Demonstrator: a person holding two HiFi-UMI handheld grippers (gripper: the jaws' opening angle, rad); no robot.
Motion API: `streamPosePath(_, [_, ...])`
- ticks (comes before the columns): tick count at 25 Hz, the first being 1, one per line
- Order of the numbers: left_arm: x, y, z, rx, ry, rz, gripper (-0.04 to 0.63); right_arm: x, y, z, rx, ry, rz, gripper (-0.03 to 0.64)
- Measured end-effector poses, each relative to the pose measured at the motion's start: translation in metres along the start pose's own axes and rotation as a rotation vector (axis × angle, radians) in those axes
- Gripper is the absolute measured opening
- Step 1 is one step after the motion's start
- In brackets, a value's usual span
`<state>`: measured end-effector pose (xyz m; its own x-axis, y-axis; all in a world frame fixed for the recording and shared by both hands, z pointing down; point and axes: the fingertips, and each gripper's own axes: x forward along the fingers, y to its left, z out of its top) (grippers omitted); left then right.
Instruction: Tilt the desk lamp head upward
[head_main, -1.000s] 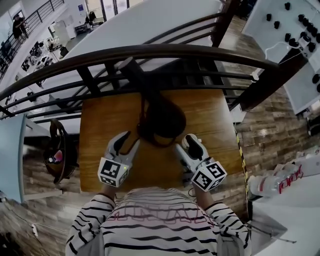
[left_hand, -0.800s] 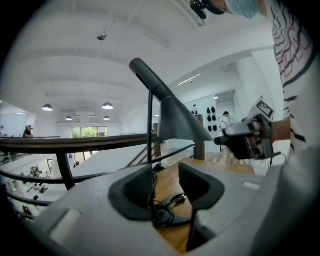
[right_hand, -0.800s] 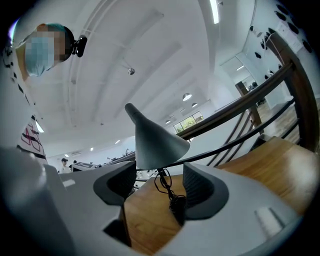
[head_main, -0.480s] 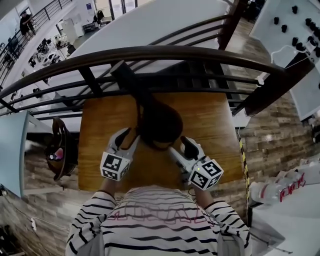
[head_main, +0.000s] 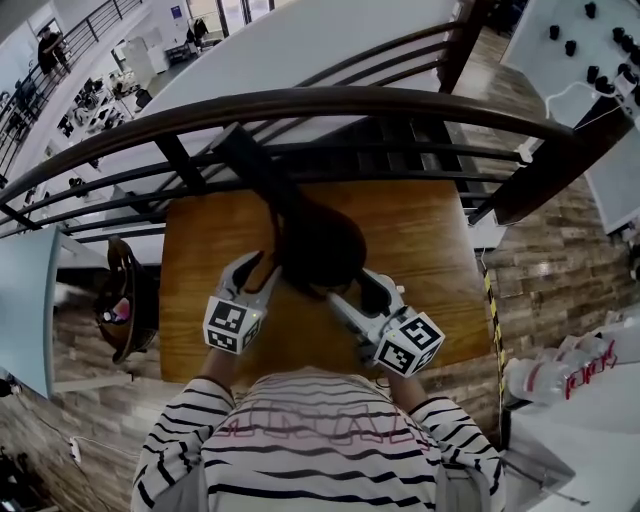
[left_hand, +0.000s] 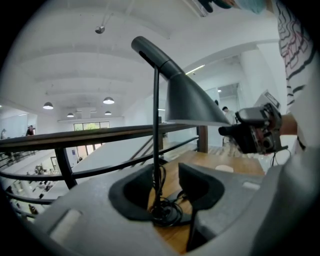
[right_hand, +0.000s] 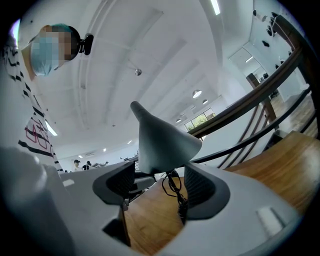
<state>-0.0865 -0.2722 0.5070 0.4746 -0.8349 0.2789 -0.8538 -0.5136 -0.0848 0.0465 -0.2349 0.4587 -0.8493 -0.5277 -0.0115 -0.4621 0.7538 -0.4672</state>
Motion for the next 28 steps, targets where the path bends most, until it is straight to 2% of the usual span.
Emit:
streamPosePath(16, [0.044, 0.015, -0.016, -0.017, 0.015, 0.004, 0.156, -0.003, -0.001, -0.002, 0.013, -0.024, 0.035, 0.302])
streamPosePath(24, [0.062, 0.012, 0.001, 0.012, -0.017, -0.031, 0.155, -0.010, -0.002, 0.007, 0.016, -0.048, 0.027, 0.291])
streamPosePath(28, [0.068, 0.011, 0.007, 0.025, -0.022, -0.033, 0.130, -0.016, -0.001, 0.017, 0.006, -0.067, 0.018, 0.295])
